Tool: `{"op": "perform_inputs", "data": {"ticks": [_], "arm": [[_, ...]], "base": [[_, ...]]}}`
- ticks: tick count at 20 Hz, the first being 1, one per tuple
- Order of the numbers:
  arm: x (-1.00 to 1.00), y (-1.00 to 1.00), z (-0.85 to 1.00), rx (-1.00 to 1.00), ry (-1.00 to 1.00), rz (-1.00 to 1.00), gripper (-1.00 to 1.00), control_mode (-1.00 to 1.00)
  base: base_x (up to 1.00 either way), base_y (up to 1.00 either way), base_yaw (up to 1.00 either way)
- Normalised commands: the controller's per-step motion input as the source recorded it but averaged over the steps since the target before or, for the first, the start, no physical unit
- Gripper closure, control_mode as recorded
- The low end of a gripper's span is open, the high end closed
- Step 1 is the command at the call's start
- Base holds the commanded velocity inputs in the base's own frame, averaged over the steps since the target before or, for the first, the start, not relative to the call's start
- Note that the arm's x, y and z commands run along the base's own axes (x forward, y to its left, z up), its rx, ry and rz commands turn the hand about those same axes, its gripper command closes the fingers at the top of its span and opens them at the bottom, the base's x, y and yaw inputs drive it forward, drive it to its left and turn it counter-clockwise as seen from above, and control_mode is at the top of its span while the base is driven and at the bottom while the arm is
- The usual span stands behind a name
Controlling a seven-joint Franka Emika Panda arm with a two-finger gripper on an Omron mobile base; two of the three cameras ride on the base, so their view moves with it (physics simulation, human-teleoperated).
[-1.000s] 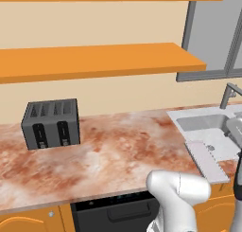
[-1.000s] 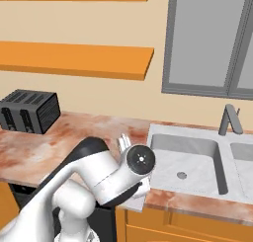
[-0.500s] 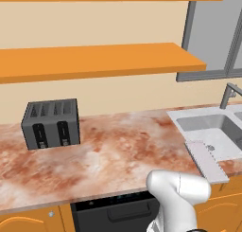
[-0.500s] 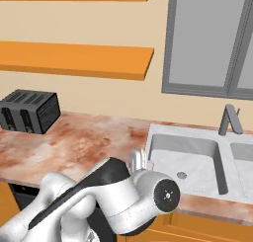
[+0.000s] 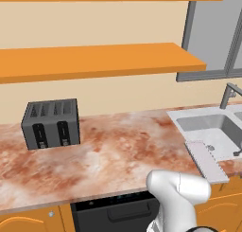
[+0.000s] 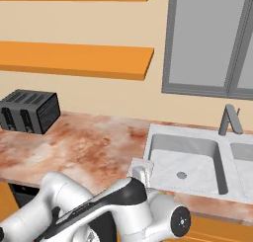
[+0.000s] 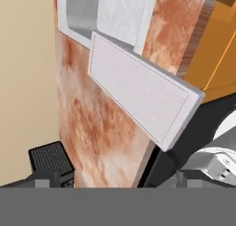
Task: The ice cube tray has been filled with water. Take the tray and place it in the freezer to make ice. Close the freezer door after placing the tray.
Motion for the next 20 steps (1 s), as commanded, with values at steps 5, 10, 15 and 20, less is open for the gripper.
{"op": "perform_inputs", "data": {"ticks": [5, 10, 15, 20], "arm": [[0.0, -0.06, -0.44, 0.05, -0.01, 0.07, -1.0, -1.0], [0.0, -0.16, -0.32, 0.13, 0.0, 0.06, -1.0, -1.0], [0.0, -0.13, -0.32, 0.14, 0.0, 0.06, -1.0, -1.0], [0.0, -0.07, -0.35, 0.12, -0.01, 0.05, -1.0, -1.0]], "base": [[0.0, 0.0, 0.0], [0.0, 0.0, 0.0], [0.0, 0.0, 0.0], [0.0, 0.0, 0.0]]}}
